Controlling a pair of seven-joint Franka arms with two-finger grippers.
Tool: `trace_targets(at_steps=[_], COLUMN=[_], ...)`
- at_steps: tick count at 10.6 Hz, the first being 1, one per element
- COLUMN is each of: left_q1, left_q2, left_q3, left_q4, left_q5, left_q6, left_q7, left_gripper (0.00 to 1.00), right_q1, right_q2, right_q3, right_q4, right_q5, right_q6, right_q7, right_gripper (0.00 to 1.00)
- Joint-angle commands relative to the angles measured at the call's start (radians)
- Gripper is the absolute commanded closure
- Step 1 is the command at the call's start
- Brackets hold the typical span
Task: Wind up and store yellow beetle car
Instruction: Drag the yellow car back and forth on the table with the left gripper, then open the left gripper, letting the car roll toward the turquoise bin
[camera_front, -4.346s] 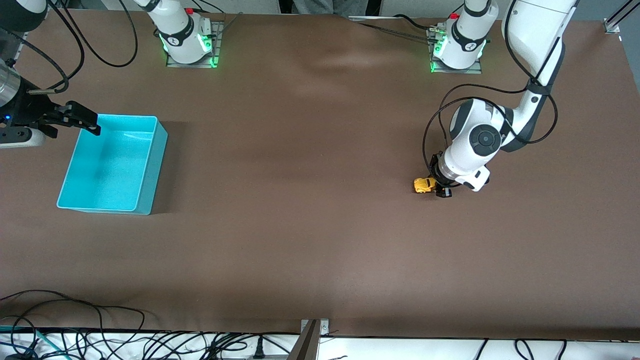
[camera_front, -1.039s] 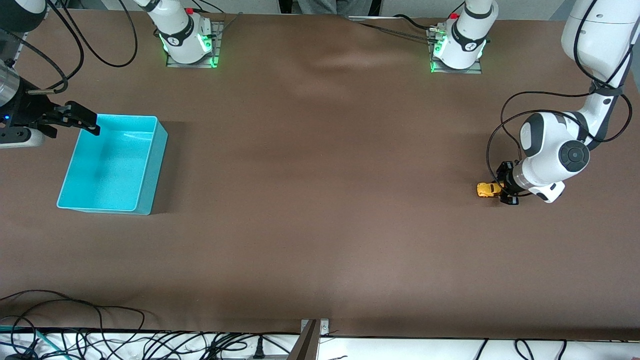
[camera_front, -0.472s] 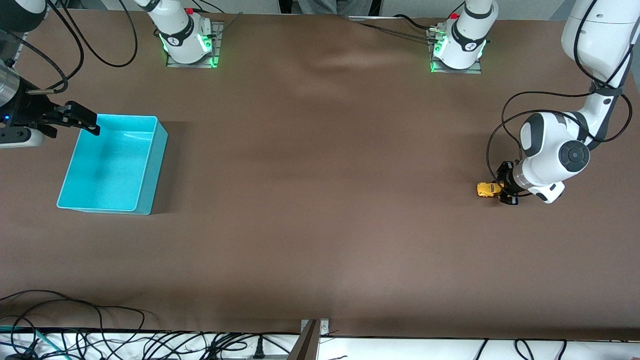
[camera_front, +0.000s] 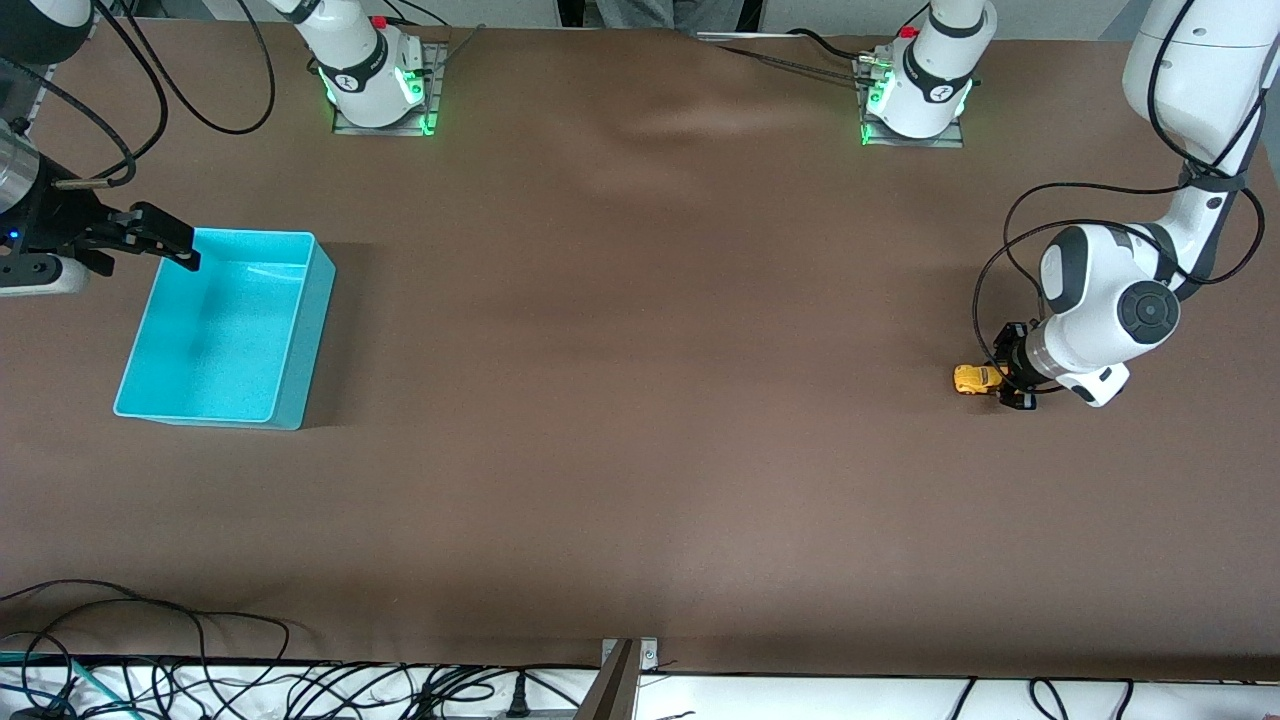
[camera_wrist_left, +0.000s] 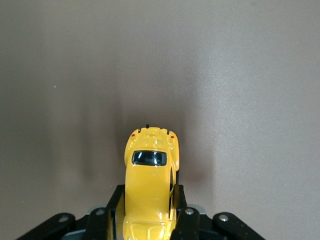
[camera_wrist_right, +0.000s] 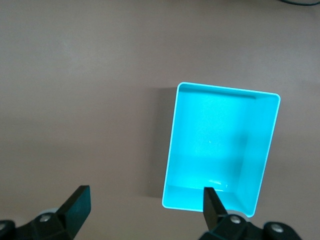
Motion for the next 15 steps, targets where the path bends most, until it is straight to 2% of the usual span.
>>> trace_targets(at_steps=[1, 7, 10, 15], left_q1=[0.018, 0.018, 0.018, 0.015], left_q2=[0.049, 0.043, 0.000, -0.004], left_q3=[0.002, 0.003, 0.000, -0.009], left_q4=[0.024, 0.024, 0.040, 0.296], left_q5=[0.035, 0.037, 0.038, 0.028], left_q6=[0.013, 0.013, -0.019, -0.344], left_q7=[-0.007, -0.018, 0.018, 0.185], left_gripper=[0.16, 0.16, 0.16, 0.16], right_q1=[-0.002, -0.002, 0.000, -0.002], right_q2=[-0.017, -0.017, -0.017, -0.017], right_q3=[0.001, 0.001, 0.001, 0.000], right_q4=[-0.011, -0.011, -0.011, -0.011], right_q5=[-0.010, -0.008, -0.010, -0.010], right_q6=[-0.005, -0.004, -0.005, -0.005], right_q7=[-0.010, -0.010, -0.010, -0.012], right_gripper=[0.00, 0.00, 0.00, 0.00])
